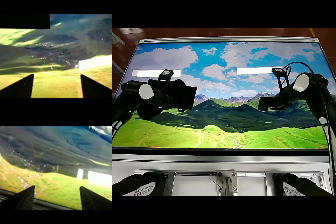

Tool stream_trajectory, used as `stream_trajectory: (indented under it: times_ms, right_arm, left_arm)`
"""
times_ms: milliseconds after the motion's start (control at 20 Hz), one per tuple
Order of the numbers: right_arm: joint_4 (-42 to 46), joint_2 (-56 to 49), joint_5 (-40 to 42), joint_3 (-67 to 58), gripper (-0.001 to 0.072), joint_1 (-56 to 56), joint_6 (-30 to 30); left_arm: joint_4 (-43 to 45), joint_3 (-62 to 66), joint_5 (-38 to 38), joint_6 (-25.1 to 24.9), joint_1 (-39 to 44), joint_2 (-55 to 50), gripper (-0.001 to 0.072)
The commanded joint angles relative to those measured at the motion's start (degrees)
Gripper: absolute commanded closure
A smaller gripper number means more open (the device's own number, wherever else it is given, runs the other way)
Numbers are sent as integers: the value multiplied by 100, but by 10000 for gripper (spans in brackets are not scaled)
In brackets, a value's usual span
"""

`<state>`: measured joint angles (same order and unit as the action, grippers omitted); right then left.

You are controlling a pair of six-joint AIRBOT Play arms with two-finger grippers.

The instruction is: Fold the shirts.

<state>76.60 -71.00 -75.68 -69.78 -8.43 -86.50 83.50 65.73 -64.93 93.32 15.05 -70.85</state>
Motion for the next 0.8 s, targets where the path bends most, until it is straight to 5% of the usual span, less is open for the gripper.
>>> stream_trajectory:
  times_ms: [0, 750]
  right_arm:
    - [-2, 4, 9, 2, 41, 0, -2]
    - [-2, 2, 289, 2, 41, 0, 0]
  left_arm:
    - [0, -2, 0, -2, -2, -2, 1]
    - [-46, -2, 15, 70, -2, -2, 1]
